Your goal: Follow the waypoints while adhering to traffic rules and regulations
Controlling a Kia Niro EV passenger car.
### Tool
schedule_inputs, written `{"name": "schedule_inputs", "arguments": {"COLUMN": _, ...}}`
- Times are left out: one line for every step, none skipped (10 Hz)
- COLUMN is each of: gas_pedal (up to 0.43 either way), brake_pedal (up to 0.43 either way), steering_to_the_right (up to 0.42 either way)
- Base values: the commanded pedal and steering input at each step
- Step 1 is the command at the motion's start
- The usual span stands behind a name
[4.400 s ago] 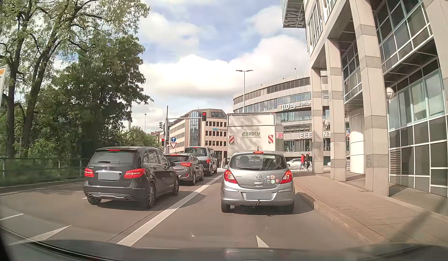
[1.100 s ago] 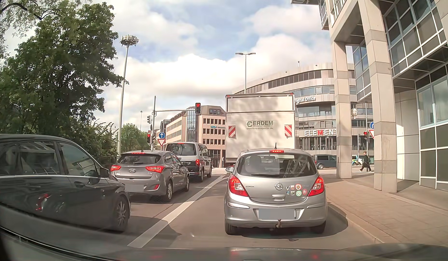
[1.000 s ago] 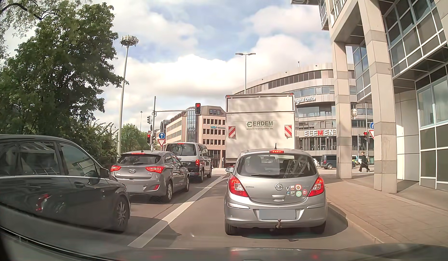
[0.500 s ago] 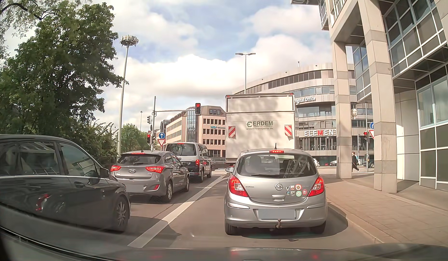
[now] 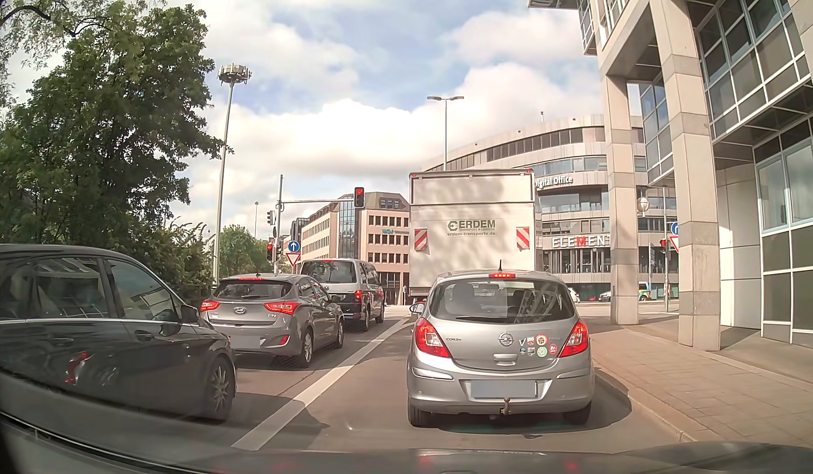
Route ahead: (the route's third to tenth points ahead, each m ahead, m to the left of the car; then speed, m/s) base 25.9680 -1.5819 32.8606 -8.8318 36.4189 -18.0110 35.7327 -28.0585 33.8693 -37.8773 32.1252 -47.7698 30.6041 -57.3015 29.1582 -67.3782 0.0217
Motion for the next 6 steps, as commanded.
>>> {"name": "schedule_inputs", "arguments": {"gas_pedal": 0.0, "brake_pedal": 0.244, "steering_to_the_right": 0.014}}
{"name": "schedule_inputs", "arguments": {"gas_pedal": 0.0, "brake_pedal": 0.244, "steering_to_the_right": 0.014}}
{"name": "schedule_inputs", "arguments": {"gas_pedal": 0.0, "brake_pedal": 0.244, "steering_to_the_right": 0.014}}
{"name": "schedule_inputs", "arguments": {"gas_pedal": 0.0, "brake_pedal": 0.244, "steering_to_the_right": 0.015}}
{"name": "schedule_inputs", "arguments": {"gas_pedal": 0.0, "brake_pedal": 0.244, "steering_to_the_right": 0.014}}
{"name": "schedule_inputs", "arguments": {"gas_pedal": 0.0, "brake_pedal": 0.244, "steering_to_the_right": 0.012}}
